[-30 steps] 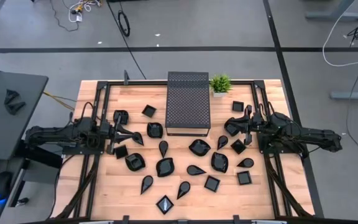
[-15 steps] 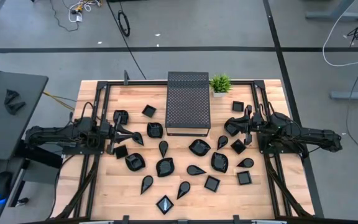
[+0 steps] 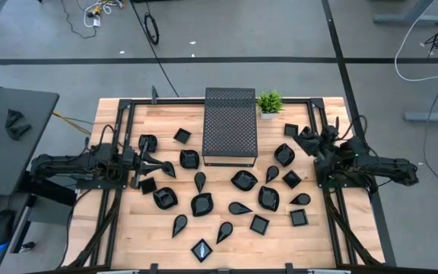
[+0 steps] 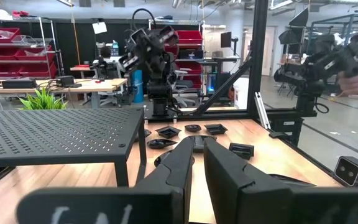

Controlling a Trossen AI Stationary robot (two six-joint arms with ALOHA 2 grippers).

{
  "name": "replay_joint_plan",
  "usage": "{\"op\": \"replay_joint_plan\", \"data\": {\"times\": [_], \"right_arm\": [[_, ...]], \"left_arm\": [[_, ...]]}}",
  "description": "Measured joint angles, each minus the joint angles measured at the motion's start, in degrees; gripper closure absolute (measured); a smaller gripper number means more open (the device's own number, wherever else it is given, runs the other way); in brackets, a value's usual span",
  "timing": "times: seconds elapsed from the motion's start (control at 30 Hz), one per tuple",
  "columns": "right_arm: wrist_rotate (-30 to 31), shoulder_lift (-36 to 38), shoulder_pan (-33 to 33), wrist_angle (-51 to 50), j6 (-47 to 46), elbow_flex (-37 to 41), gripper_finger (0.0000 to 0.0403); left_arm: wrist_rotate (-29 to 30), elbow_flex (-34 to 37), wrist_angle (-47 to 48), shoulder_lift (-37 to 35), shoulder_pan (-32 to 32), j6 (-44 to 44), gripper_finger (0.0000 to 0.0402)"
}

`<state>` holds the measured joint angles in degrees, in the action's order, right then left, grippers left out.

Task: Pick & Place Mini shaped plates
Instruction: Put the black leaf-shaped plate on the shelf

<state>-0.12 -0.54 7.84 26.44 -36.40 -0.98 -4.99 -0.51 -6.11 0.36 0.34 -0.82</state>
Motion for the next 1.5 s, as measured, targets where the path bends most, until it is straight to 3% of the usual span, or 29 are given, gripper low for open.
{"op": "replay_joint_plan", "data": {"times": [0.1,0.23,0.43,0.53,0.63,0.9,1.17,1.3,1.5], "right_arm": [[-2.44,-2.48,-2.42,6.48,-0.51,-0.08,0.0366],[1.63,-10.81,-8.19,15.03,4.37,0.01,0.0366],[12.77,-30.38,-17.87,20.70,9.78,-2.59,0.0366],[18.18,-41.65,-21.77,19.55,9.93,-7.77,0.0366],[19.16,-52.87,-24.28,17.13,11.84,-15.60,0.0366],[17.41,-75.32,-27.52,-8.01,17.16,-40.30,0.0366],[11.64,-85.59,-26.27,-35.57,5.49,-57.14,0.0364],[11.65,-89.96,-26.25,-47.37,0.25,-61.91,0.0349],[11.57,-96.52,-25.91,-50.19,-0.72,-62.59,0.0289]], "left_arm": [[0.01,0.00,0.00,0.00,0.00,0.00,0.0353],[0.00,0.00,0.02,0.00,0.02,0.00,0.0353],[0.00,0.00,0.00,0.00,0.00,0.00,0.0353],[0.00,0.00,0.00,0.00,0.00,0.00,0.0353],[0.00,0.00,0.00,0.00,0.00,0.00,0.0353],[-0.02,0.00,-0.02,0.00,0.01,-0.30,0.0353],[0.00,0.00,-0.02,0.00,0.00,-6.30,0.0353],[0.00,0.00,-0.01,0.00,0.00,-6.09,0.0353],[0.02,0.00,-0.02,0.00,0.02,-6.03,0.0353]]}}
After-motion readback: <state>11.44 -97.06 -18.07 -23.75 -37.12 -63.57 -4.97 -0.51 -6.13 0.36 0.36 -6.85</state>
